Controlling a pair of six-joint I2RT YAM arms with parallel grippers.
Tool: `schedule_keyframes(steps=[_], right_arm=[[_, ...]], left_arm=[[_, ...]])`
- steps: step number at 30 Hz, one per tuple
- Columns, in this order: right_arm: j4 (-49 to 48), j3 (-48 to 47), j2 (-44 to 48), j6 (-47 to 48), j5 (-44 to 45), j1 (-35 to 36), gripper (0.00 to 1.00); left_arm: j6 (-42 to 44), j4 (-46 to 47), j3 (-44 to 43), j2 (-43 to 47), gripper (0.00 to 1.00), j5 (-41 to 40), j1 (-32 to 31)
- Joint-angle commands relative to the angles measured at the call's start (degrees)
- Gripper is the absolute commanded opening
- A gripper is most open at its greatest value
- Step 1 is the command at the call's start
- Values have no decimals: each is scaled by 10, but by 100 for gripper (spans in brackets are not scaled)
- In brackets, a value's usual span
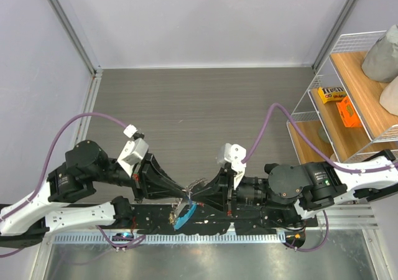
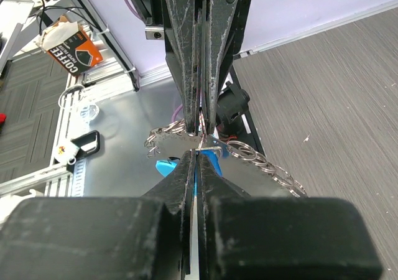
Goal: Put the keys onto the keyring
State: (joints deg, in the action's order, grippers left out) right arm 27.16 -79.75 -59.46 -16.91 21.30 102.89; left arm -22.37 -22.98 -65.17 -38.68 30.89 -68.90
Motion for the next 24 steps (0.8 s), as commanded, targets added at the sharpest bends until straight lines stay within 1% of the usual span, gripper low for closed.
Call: schedule_keyframes(steps=[1,15,19,24], right_arm=[[-24,12,17,-8,-15,0,6],[-66,39,16,-12,-20,0,6],[-78,42,12,-11,-32,-1,14],[-86,47,8,-15,-34,-3,18]], left_arm=[[0,62,-1,15,0,-21,0],[-9,149,36,49,0,-24,1],[-14,163,42,49,0,-23,0],[-17,174,46,49,0,-22,0]])
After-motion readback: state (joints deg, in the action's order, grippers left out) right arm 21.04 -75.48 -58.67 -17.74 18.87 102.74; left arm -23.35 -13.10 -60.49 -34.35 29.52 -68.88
